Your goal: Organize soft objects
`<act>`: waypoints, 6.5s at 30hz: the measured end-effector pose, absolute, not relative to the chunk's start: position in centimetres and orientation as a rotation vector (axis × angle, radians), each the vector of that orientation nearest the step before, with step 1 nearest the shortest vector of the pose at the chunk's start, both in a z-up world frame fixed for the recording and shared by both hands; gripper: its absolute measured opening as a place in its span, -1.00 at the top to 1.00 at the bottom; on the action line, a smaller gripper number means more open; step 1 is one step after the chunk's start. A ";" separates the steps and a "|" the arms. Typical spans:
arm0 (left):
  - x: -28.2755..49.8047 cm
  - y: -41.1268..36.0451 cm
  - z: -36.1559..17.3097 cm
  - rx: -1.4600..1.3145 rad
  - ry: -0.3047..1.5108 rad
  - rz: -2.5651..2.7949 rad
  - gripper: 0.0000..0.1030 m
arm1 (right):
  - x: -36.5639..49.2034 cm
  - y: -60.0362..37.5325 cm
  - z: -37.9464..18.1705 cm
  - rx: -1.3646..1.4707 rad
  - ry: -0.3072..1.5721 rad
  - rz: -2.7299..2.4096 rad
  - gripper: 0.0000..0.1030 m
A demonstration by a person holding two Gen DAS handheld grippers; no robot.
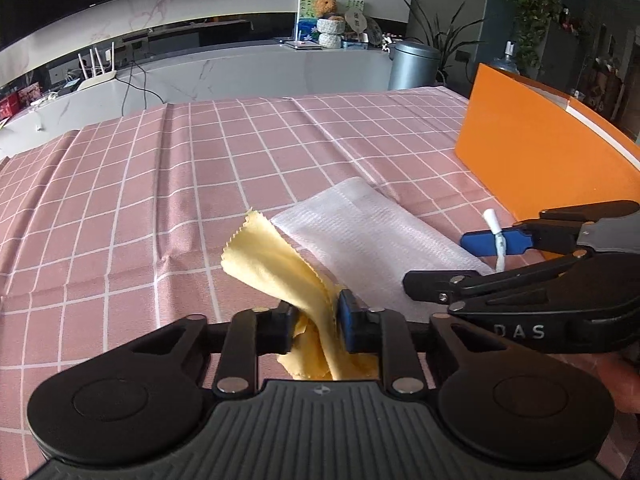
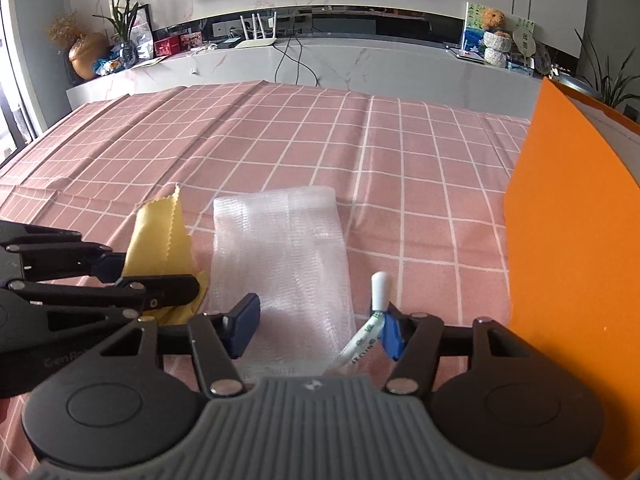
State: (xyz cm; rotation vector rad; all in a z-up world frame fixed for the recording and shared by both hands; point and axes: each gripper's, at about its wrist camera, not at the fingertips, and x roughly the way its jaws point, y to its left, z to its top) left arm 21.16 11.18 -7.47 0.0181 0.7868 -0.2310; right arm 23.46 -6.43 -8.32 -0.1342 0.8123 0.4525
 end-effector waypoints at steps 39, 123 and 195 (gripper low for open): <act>17.5 8.0 -1.4 0.051 0.675 -0.273 0.90 | 15.8 -9.7 1.1 -0.252 0.522 0.408 1.00; 23.1 -9.0 5.7 0.111 0.519 -0.573 -0.37 | 21.3 -29.9 8.9 -0.320 0.595 0.281 -0.46; 11.6 -4.3 0.8 -0.014 0.492 -0.180 -1.00 | 5.2 -24.9 2.2 0.071 0.495 -0.063 -0.95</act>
